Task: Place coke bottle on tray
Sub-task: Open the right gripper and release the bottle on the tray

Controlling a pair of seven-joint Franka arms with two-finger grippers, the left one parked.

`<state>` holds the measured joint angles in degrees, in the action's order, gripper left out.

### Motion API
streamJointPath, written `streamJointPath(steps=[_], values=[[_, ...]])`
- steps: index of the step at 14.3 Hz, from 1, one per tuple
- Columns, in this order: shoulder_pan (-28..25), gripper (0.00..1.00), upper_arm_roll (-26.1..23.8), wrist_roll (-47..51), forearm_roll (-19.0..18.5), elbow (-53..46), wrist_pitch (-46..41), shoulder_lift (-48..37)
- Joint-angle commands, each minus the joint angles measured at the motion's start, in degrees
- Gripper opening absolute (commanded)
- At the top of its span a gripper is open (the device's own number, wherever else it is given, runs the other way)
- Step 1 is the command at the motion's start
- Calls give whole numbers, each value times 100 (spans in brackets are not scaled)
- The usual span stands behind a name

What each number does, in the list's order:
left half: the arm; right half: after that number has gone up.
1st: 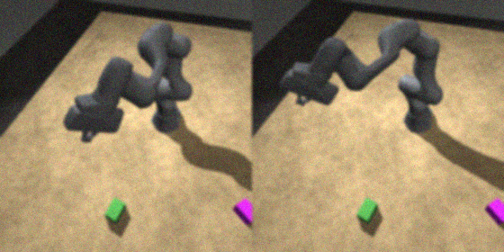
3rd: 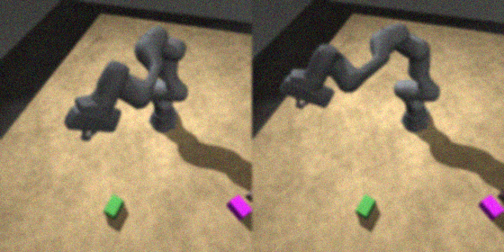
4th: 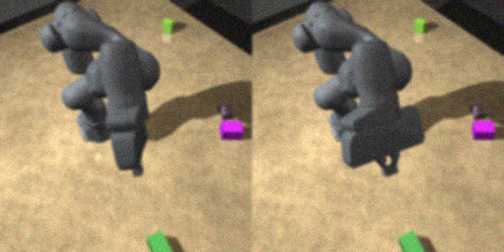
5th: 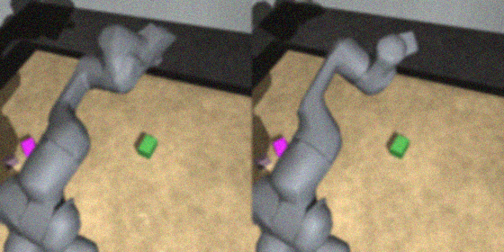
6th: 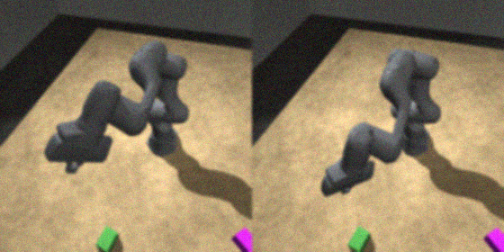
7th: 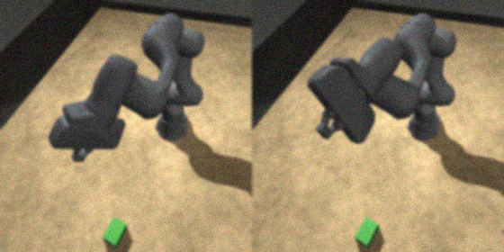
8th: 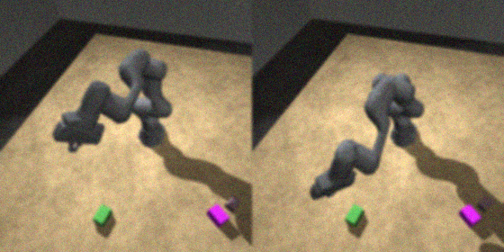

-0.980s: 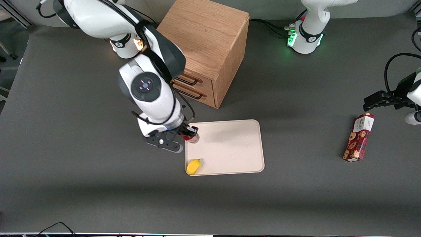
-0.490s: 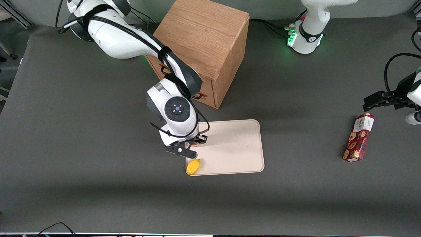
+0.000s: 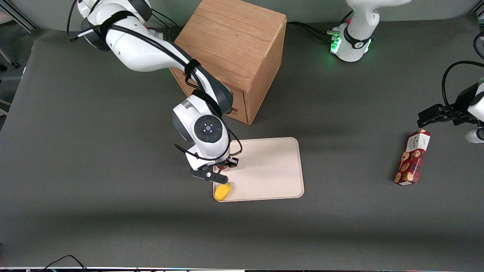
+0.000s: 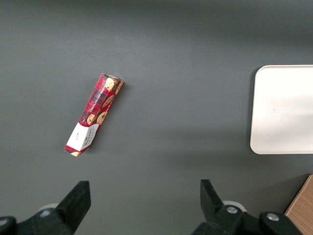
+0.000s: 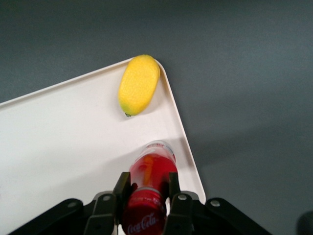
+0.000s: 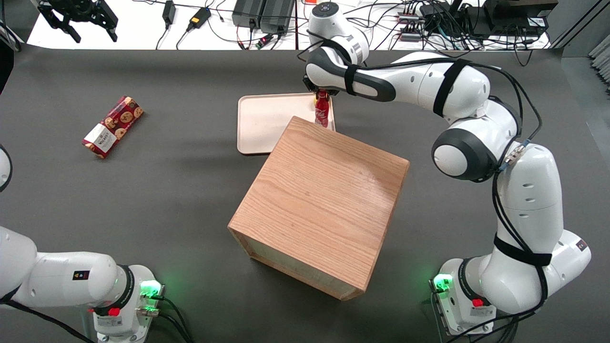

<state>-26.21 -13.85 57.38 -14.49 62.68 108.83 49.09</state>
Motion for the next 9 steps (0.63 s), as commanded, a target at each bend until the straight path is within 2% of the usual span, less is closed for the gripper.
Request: streamJointPath(steps=[1,5,7,9], values=[[-42,97,40,99,-203,69,85,-31],[20,100,40,28,-256,270,77,-354],[98,100,40,-409,-413,403,-124,-671],[457,100,23,-1023,-301,613,-405,-1144]])
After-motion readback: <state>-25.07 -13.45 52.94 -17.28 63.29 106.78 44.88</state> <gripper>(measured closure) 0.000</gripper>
